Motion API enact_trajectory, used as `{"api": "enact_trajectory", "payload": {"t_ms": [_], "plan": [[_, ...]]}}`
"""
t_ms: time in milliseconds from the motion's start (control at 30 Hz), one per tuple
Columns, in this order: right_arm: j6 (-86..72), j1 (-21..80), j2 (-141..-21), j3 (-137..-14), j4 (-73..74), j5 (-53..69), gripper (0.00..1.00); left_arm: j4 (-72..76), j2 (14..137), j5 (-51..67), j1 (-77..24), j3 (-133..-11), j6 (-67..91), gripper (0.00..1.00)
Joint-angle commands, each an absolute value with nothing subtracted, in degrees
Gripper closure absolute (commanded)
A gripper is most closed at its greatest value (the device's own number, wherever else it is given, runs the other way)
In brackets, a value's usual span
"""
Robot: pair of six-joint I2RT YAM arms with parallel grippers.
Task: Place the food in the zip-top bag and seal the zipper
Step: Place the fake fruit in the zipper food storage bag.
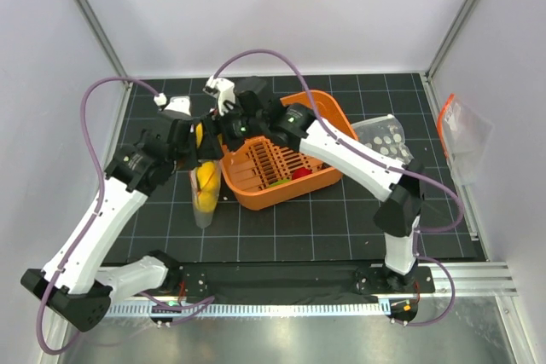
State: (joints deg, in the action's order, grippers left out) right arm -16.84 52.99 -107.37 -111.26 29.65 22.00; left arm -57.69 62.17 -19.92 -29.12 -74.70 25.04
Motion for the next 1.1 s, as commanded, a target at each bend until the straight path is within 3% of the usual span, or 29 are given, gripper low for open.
{"api": "enact_trajectory", "payload": {"t_ms": [0,67,100,167,200,267,533,733,1067], "plan": [[-17.67,53.09,-109.86,-114.96,32.95,18.47,0.72,-55.90,59.68,-18.72,-29.00,-74.01,26.28,1.00],[-17.67,53.09,-110.74,-115.23,34.36,17.93,0.63,-55.63,59.33,-18.72,-29.00,-73.48,26.63,1.00],[-17.75,53.17,-110.57,-114.70,34.45,17.49,0.50,-55.46,58.98,-18.81,-29.00,-73.30,26.72,1.00],[-17.84,53.61,-110.22,-113.21,34.10,17.31,0.37,-55.55,58.71,-19.16,-29.00,-73.13,27.07,0.99],[-17.49,53.70,-109.52,-112.77,33.93,17.40,0.18,-55.63,58.45,-19.16,-29.00,-73.04,27.16,1.00],[-16.96,54.14,-108.81,-112.06,33.92,16.70,0.02,-55.63,58.18,-19.34,-29.00,-72.86,27.33,1.00],[-16.26,54.23,-106.53,-113.47,36.55,13.63,0.00,-55.46,57.48,-20.56,-29.00,-71.98,27.33,1.00],[-14.24,52.12,-103.46,-113.38,43.05,4.22,0.02,-55.90,56.87,-21.71,-29.09,-71.89,26.37,1.00],[-13.97,45.01,-93.08,-97.39,48.51,-2.17,0.01,-55.72,56.87,-21.27,-29.00,-72.33,24.52,1.00]]}}
